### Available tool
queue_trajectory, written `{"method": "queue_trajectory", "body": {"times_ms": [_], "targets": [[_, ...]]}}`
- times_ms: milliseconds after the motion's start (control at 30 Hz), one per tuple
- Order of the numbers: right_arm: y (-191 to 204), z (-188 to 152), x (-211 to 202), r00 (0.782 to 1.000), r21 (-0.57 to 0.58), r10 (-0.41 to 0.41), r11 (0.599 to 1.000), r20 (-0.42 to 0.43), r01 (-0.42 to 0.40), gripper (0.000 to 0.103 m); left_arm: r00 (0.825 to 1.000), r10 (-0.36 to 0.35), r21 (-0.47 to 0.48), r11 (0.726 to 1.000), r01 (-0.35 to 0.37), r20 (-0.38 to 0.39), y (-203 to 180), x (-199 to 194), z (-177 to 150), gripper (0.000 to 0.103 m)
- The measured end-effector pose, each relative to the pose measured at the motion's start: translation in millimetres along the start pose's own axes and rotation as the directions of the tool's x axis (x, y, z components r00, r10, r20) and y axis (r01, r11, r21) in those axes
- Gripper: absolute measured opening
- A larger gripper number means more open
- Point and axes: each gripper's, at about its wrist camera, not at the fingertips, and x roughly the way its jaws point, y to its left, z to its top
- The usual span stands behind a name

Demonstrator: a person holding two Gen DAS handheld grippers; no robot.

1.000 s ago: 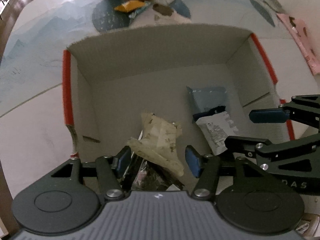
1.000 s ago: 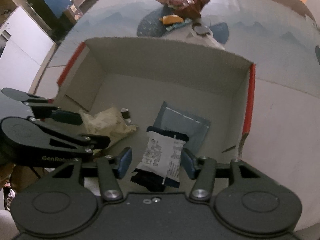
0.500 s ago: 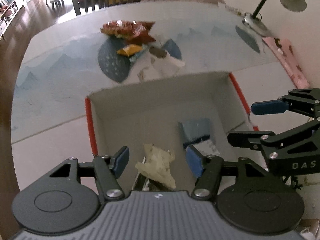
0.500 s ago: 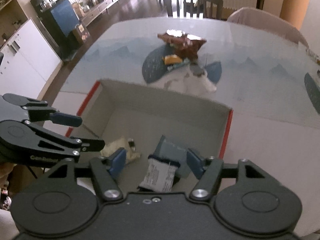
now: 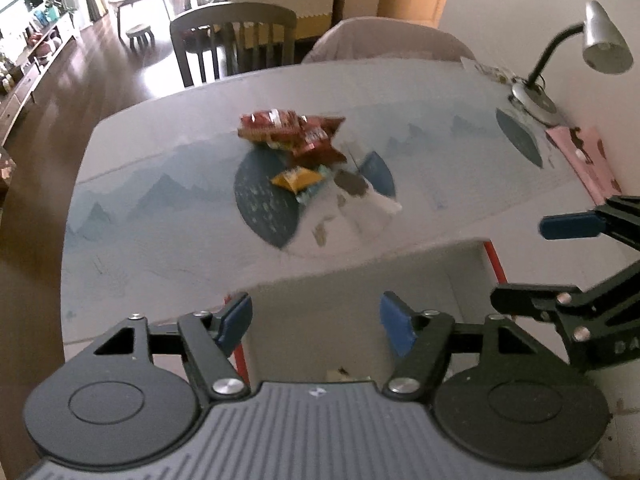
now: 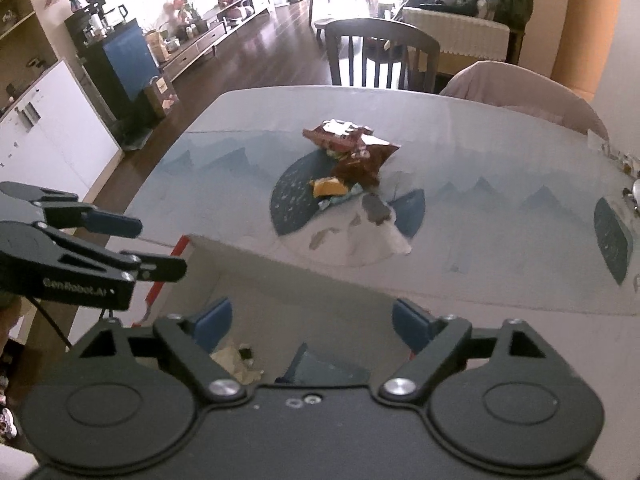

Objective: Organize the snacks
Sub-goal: 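Move both tools back toward the snack pile, then grasp the yellow packet with the left tool while the right tool grasps the brown wrapped snack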

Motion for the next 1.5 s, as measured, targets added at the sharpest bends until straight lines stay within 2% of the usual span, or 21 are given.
{"method": "queue_trajectory", "body": {"times_ms": [267, 633, 833, 1000, 1233, 1500], "targets": [[-24, 33, 11, 1.000, -0.009, 0.008, 1.000, 0.028, -0.008, 0.101, 1.000, -0.007, -0.057, 0.998, 0.008, 0.017, 12, 20, 43, 0.080], [-76, 78, 72, 0.999, 0.004, 0.000, 1.000, -0.033, 0.001, 0.101, 0.993, 0.040, -0.154, 0.986, -0.057, -0.113, 33, 95, 105, 0.080], [-98, 93, 104, 0.998, -0.032, -0.004, 0.999, -0.065, 0.002, 0.100, 0.984, 0.053, -0.124, 0.989, -0.075, -0.168, 27, 137, 128, 0.080], [-106, 97, 135, 0.994, -0.101, 0.002, 0.995, -0.111, -0.013, 0.099, 0.972, 0.026, -0.131, 0.990, -0.058, -0.233, 20, 176, 139, 0.080], [-101, 96, 184, 0.986, -0.211, -0.009, 0.977, -0.169, -0.027, 0.094, 0.957, 0.004, -0.283, 0.955, -0.091, -0.292, 30, 222, 150, 0.080], [-94, 100, 237, 0.975, -0.272, -0.028, 0.962, -0.222, -0.034, 0.088, 0.938, 0.015, -0.374, 0.915, -0.153, -0.347, 43, 265, 154, 0.080]]}}
